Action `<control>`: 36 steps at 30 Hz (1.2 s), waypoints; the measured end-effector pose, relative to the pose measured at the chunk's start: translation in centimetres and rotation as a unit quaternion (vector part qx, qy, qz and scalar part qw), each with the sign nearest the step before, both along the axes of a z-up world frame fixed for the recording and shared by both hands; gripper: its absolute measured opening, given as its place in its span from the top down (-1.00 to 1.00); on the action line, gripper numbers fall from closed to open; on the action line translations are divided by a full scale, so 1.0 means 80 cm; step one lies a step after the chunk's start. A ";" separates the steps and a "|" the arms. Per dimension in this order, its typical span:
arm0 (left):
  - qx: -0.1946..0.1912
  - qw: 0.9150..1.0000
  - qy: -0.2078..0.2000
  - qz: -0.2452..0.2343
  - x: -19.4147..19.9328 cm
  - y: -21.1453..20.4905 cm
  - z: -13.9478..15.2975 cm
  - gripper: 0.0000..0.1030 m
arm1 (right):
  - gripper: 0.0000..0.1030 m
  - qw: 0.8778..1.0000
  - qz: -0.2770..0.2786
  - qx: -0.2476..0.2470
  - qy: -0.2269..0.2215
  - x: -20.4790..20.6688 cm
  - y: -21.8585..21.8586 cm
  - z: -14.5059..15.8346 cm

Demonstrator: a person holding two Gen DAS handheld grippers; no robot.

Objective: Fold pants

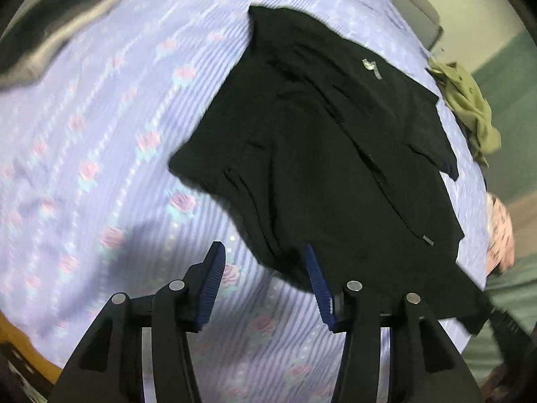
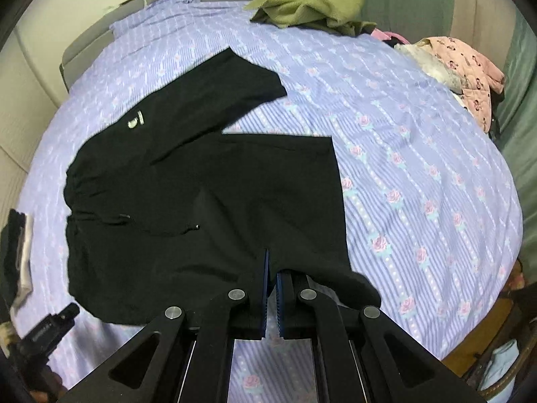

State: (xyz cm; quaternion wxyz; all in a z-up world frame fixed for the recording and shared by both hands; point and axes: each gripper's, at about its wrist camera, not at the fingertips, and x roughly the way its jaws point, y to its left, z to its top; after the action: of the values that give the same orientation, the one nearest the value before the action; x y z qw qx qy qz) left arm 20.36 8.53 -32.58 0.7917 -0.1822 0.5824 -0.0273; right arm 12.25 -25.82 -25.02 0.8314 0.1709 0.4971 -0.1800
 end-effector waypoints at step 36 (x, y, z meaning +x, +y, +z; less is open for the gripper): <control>-0.031 0.999 -0.028 -0.008 0.046 0.012 -0.008 0.11 | 0.92 1.000 0.006 0.014 0.021 0.048 0.021 -0.033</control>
State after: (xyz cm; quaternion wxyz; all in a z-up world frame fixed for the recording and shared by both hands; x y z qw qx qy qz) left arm 24.03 9.46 -33.24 0.8014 -0.2007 0.5606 -0.0567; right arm 16.09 -24.11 -27.69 0.8191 0.1757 0.5183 -0.1720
